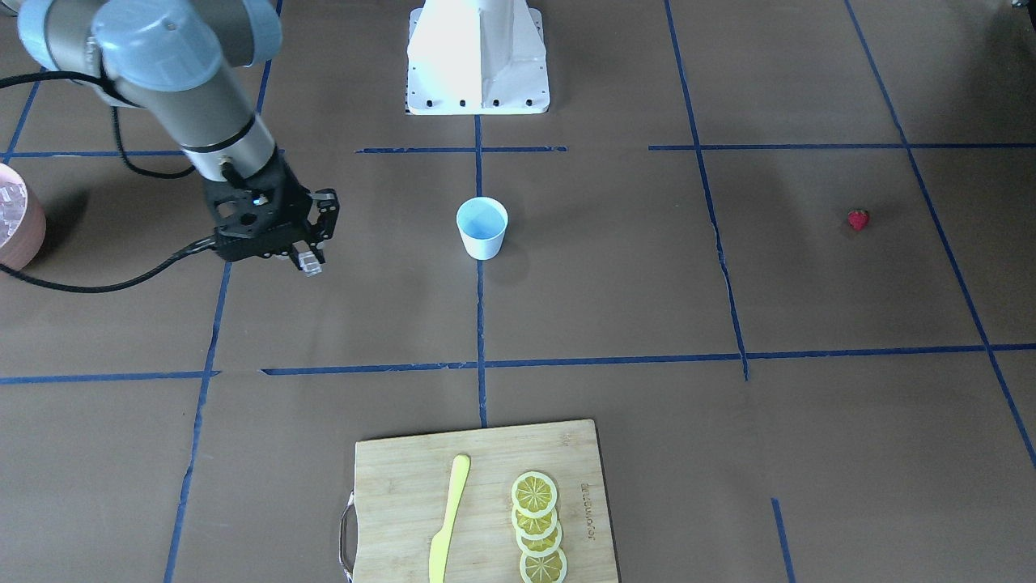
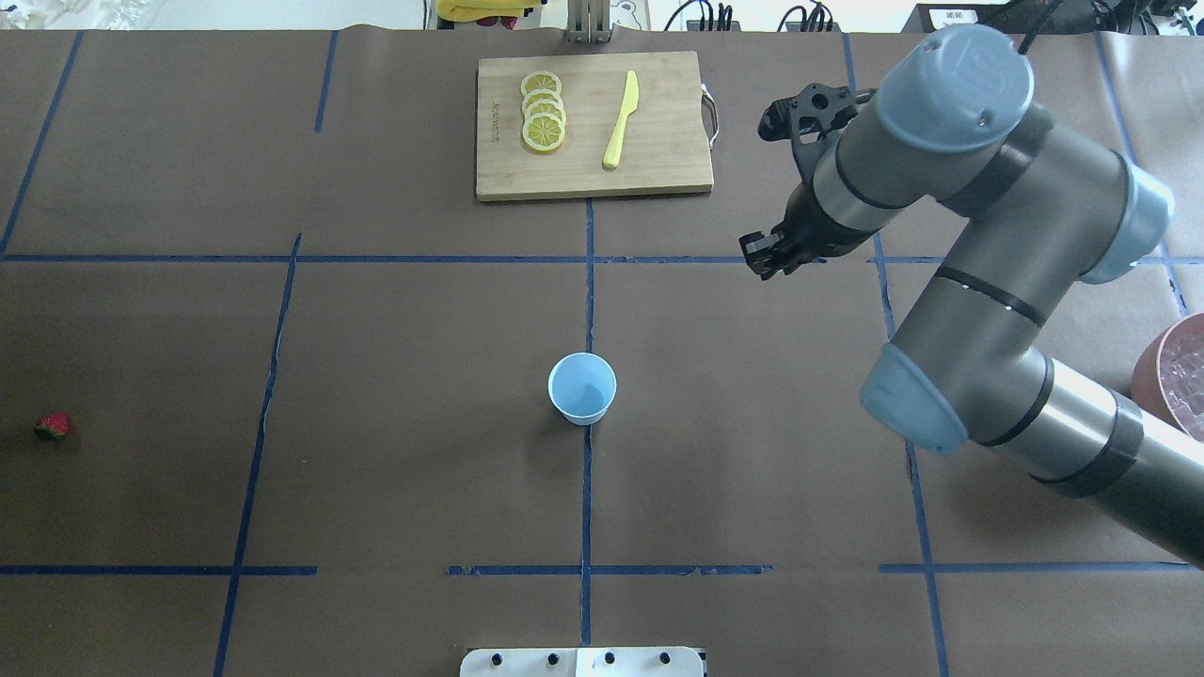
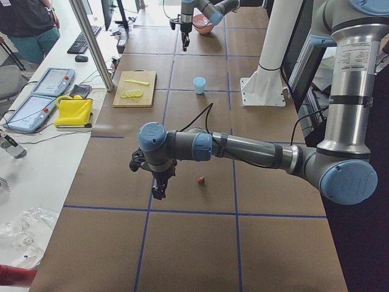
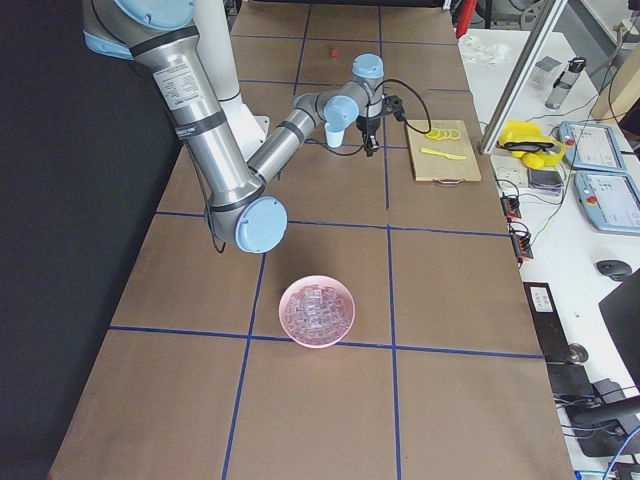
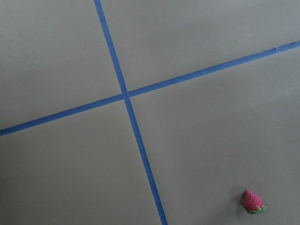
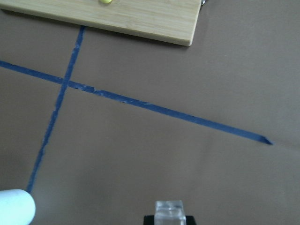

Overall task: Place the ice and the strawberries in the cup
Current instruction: 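Carry the ice cube with the right gripper over the light-blue cup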

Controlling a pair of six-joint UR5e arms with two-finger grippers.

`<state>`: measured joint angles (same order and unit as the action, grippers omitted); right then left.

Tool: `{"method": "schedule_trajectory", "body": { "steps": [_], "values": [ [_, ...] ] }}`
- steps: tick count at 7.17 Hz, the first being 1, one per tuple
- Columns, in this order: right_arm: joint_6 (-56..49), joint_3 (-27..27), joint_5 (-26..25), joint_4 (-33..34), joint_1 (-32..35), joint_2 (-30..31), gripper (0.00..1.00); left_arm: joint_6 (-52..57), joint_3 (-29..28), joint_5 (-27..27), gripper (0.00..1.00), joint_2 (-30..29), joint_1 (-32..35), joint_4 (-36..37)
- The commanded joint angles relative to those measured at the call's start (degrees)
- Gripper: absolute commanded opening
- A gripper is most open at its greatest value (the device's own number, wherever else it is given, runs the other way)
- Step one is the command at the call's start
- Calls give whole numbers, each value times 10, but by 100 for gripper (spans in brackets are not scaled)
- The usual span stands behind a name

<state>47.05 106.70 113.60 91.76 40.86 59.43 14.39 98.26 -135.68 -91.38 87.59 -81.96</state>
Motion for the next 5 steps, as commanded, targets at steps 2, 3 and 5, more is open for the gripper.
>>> {"method": "schedule_trajectory", "body": {
  "steps": [2, 3, 5],
  "values": [
    [122, -45, -102, 79, -110, -119, 0, -1, 0, 1, 100, 1, 0, -14],
    [156, -82, -130, 80, -139, -153, 0, -1, 0, 1, 100, 0, 0, -14],
    [172, -117, -152, 79, -170, -180, 0, -1, 0, 1, 100, 0, -1, -14]
  ]
}}
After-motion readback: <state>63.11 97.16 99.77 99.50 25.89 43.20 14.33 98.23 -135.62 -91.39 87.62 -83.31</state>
